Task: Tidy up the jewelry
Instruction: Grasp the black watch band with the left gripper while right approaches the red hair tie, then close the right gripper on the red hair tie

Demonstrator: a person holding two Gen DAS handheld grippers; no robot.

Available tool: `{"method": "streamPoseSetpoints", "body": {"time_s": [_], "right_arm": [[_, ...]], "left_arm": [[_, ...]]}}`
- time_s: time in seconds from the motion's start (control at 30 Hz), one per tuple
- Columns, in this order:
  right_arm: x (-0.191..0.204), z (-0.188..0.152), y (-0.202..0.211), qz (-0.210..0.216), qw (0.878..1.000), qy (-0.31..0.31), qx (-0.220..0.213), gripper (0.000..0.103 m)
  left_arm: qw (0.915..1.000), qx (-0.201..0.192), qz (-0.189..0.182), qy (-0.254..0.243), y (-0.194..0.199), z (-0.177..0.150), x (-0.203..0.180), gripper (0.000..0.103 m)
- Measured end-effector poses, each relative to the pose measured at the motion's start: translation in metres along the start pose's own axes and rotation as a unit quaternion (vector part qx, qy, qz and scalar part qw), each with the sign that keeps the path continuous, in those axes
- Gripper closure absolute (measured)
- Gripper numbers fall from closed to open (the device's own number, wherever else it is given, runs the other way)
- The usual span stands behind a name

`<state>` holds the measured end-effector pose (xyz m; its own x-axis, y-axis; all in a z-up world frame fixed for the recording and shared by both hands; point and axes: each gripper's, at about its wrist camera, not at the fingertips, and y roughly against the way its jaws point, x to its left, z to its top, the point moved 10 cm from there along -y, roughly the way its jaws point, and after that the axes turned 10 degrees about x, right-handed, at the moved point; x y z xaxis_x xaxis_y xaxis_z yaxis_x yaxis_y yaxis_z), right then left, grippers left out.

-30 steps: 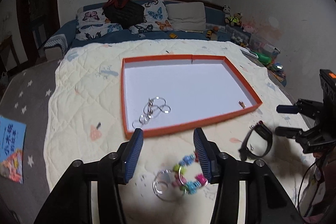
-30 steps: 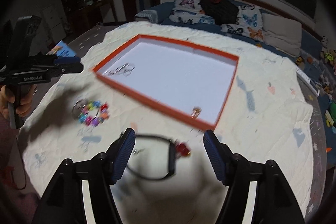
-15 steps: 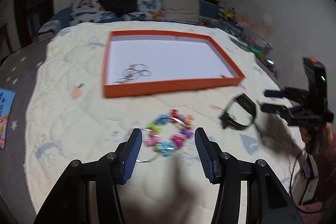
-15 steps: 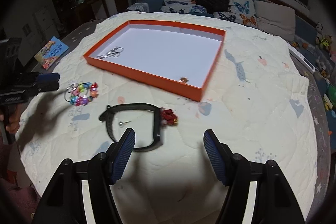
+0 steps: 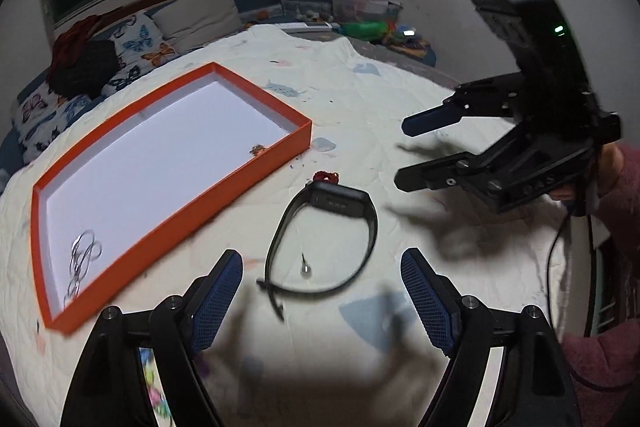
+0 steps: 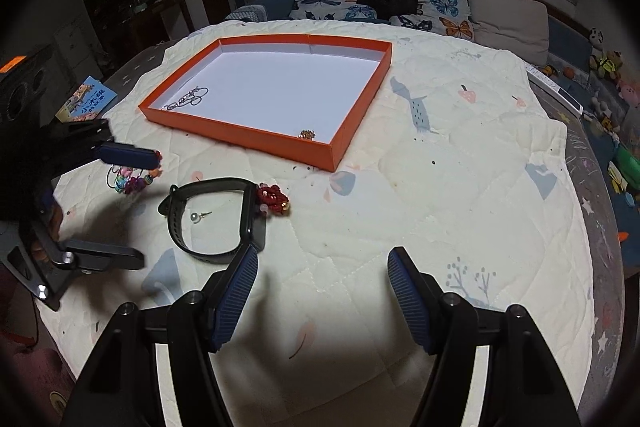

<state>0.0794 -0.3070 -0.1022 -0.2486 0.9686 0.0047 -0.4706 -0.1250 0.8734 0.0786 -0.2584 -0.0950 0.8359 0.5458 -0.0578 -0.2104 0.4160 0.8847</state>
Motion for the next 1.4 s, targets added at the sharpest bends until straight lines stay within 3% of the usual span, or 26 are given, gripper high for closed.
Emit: {"method": "streamPoseSetpoints", "body": {"time_s": [0.27,0.47,0.67,0.93,1.23,1.3,1.4], "right_arm": [[-0.006,-0.002,-0.002,0.003,1.0,-0.001,0.003,0.029],[-0.003,-0.002,-0.005,0.009,1.0,0.002,0.006,0.029],[0.006,0.002,-0.01,0.016,1.0,0.016,0.007,0.029],[0.025,0.016,-0.025,0.023,0.999,0.04,0.01,0.031],[0.04,0.032,-0.044,0.0,0.998,0.061,0.008,0.06],[0.037,0.034,-0.043,-0.01,0.998,0.06,0.006,0.078],[0.034,0.033,-0.041,-0.011,0.998,0.054,0.007,0.083]], "left_arm": [[0.9978,0.043,0.006,-0.05,-0.049,0.017,-0.004,0.018],[0.9984,0.02,-0.003,-0.052,-0.052,0.019,-0.006,0.043],[0.9997,0.001,0.01,-0.024,-0.041,0.018,0.009,0.046],[0.9981,-0.039,0.024,0.042,0.007,0.007,0.045,0.046],[0.995,-0.05,0.044,0.074,0.033,-0.005,0.075,0.046],[0.9945,-0.053,0.047,0.077,0.039,-0.006,0.079,0.046],[0.9932,-0.058,0.054,0.085,0.045,-0.004,0.088,0.046]]}}
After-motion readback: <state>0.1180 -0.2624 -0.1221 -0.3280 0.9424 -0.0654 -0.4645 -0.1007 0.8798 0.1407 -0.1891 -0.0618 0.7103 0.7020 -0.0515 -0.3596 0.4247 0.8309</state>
